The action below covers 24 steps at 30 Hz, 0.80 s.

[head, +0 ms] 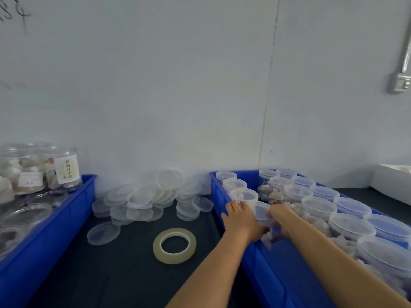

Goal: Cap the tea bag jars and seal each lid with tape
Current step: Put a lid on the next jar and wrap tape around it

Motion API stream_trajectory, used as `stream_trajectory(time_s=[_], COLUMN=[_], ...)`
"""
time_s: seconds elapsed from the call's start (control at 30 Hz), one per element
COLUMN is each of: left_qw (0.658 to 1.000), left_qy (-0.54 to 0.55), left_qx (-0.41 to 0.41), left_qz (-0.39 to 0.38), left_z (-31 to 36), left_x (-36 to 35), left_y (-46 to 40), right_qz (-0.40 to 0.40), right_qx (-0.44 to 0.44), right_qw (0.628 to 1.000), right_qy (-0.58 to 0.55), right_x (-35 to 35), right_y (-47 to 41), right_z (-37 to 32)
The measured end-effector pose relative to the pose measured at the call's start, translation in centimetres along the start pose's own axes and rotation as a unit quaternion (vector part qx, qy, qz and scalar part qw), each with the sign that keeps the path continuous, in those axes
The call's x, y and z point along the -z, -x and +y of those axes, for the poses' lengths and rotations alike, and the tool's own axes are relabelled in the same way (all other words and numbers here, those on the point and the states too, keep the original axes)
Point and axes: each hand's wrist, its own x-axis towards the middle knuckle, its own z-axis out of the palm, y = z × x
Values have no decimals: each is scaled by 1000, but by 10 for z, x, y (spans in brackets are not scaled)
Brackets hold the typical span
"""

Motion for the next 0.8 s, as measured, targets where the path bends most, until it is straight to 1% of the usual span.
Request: stream_trajectory(time_s=[0.07,0.13,0.2,0.23,0.3,0.33,0.4,0.47,0.5,0.53,0.63,0.73,0.8], left_qw=[999,996,993,992,994,996,997,992,985,975,941,890,852], left_qy=[19,22,12,2,-12,-7,31,84,111,136,192,244,272], left_qx=[-33,-78,-108,-111,-101,-90,-55,0,32,64,148,229,267], left_qz=[-26,-34,-49,-52,-34,-17,33,96,130,162,237,309,360], left_z=[-8,-21,-35,-43,-57,-65,-88,-117,-133,-150,-202,-252,-279], left_x=[6,14,26,35,55,67,93,121,134,147,178,195,200], left_y=[6,15,25,29,35,38,44,50,54,57,65,71,73], right_qz=[-2,1,29,56,99,109,112,129,123,98,-8,-85,-140], right_qx=[-23,-26,-24,-22,8,30,95,172,204,229,283,297,282], right_qw=[1000,1000,999,995,982,980,974,955,950,951,953,947,947], right_qy=[-8,8,35,83,159,165,170,205,201,181,109,87,65], right_x=[-1,-3,-8,-13,-23,-29,-49,-73,-86,-99,-147,-201,-237], right_y=[0,0,6,12,27,38,58,74,80,88,105,118,121], right_z=[4,5,-1,-7,-23,-34,-57,-78,-87,-97,-123,-141,-148])
